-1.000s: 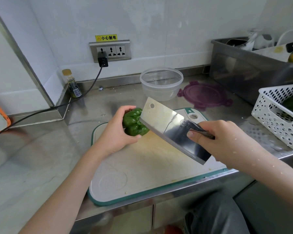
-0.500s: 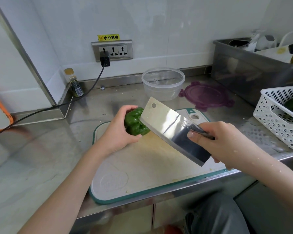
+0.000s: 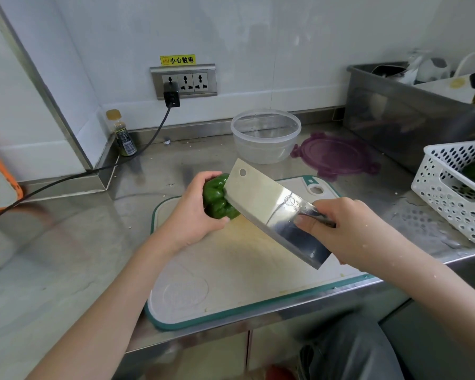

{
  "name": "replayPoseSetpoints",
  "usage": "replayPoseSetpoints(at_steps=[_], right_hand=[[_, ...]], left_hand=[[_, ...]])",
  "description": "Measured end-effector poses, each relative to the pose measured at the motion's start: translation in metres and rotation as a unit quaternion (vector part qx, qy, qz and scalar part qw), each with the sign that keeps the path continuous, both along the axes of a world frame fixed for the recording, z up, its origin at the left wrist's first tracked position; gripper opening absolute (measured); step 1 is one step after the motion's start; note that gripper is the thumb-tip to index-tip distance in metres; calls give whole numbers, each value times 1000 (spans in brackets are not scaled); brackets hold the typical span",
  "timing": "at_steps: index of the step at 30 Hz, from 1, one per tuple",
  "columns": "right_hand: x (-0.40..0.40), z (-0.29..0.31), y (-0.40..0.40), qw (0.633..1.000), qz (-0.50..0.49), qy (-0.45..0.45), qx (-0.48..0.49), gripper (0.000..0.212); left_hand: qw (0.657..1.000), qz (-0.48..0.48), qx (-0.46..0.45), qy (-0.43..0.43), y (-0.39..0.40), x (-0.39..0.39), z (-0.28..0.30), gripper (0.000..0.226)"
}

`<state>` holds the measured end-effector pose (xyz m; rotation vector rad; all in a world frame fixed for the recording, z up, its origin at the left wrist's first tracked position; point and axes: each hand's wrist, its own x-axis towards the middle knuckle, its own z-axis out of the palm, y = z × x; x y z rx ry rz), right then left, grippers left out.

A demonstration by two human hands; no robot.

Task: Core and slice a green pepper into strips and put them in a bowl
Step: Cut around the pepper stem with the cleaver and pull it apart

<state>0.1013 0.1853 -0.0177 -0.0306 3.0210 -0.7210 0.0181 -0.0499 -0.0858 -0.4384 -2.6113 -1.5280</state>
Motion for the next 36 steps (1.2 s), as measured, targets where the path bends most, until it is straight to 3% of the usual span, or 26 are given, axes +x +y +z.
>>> replayPoseSetpoints(at_steps=[12,26,32,36], right_hand=[[3,29,-16,995,22,13,98,44],[2,32,-26,989,52,22,135,45],[-9,55,-23,988,58,-41,140,34],[-11,56,-28,982,71,-21,175,40]], left_hand=[[1000,19,-11,7,3,0,-2,78],[999,31,-30,-1,4,1,2,78],[998,29,-51,3,6,2,5,78],[998,40,-57,9,5,2,4,77]])
